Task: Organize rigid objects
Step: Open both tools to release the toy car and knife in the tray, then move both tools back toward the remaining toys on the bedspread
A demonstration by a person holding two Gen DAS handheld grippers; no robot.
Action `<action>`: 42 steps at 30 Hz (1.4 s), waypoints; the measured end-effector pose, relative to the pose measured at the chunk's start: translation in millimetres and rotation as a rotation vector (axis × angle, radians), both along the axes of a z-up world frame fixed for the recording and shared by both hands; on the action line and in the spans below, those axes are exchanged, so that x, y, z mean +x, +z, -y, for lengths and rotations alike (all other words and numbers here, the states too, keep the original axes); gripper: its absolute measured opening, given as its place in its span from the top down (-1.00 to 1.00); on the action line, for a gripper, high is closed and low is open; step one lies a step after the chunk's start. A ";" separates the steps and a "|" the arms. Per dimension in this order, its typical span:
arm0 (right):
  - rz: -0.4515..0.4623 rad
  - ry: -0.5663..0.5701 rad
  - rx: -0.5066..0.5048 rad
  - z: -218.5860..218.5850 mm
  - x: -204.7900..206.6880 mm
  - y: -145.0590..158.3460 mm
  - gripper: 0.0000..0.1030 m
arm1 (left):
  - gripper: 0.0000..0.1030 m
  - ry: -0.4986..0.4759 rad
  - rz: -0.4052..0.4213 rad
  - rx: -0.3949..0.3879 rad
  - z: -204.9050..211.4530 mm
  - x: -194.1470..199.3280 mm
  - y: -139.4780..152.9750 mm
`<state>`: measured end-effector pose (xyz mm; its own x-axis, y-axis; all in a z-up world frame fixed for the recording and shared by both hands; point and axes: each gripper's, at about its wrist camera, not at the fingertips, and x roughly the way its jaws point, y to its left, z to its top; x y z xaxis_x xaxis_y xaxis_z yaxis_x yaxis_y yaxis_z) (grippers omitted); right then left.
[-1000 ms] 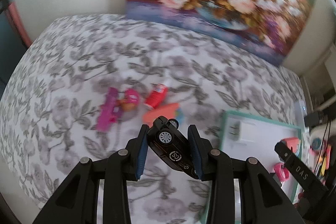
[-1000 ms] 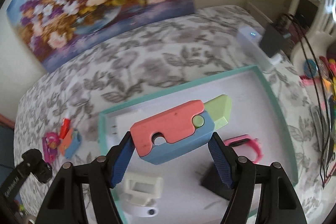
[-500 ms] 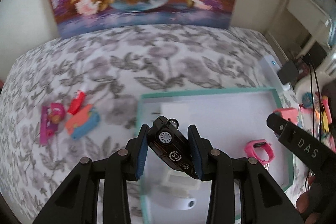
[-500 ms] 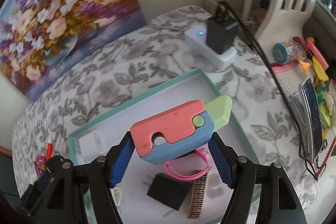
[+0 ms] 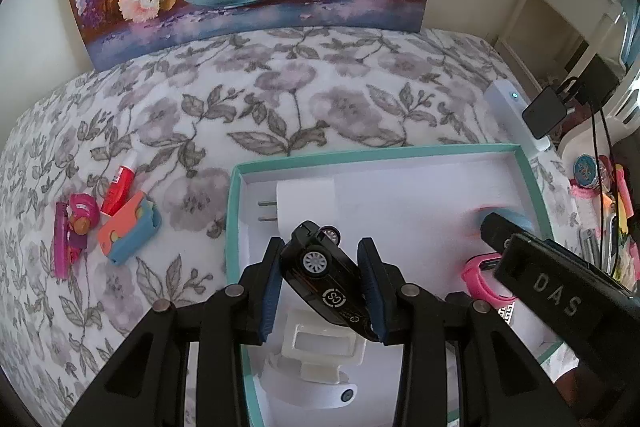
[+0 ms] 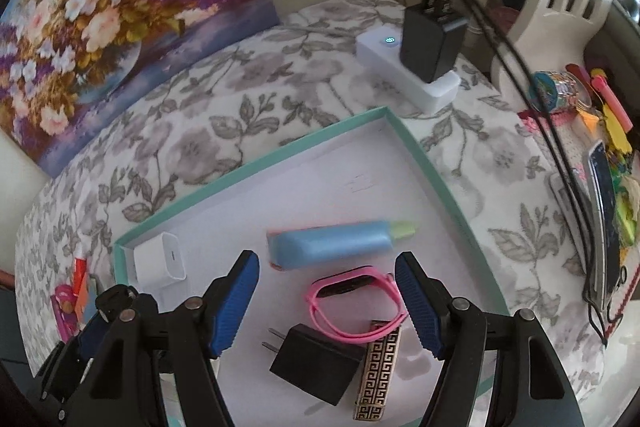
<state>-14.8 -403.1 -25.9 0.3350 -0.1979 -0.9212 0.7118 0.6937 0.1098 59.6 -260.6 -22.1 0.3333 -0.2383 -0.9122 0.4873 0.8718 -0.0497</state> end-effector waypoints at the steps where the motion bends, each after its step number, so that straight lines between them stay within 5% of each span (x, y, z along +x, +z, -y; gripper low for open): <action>1: -0.006 0.008 -0.003 -1.2 1.5 -1.3 -0.43 | 0.24 0.002 -0.001 0.003 -0.5 0.5 -1.0; 9: -0.035 0.029 0.000 -4.6 6.2 -10.0 -0.43 | 0.24 0.021 -0.042 0.011 -5.0 5.0 -10.3; 12: -0.041 0.028 0.005 -4.4 6.8 -11.2 -0.43 | -0.05 0.027 -0.043 0.010 -6.4 6.3 -10.0; 18: -0.033 0.025 0.004 -3.9 5.9 -5.7 -0.44 | -0.26 0.056 -0.049 0.003 -14.7 13.0 -4.2; 32: -0.041 0.042 -0.043 -13.8 12.3 5.0 -1.00 | -0.76 0.299 -0.064 0.020 -87.8 56.9 0.6; 42: -0.055 0.118 -0.075 -39.0 26.8 9.7 -1.00 | -0.78 0.434 -0.089 0.037 -143.3 75.8 -6.3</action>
<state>12.0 -364.1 -16.2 0.3095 -0.2295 -0.9228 0.6283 0.7778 0.0173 135.4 -117.3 -28.4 0.3148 -0.0608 -0.9472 0.0713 0.9966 -0.0403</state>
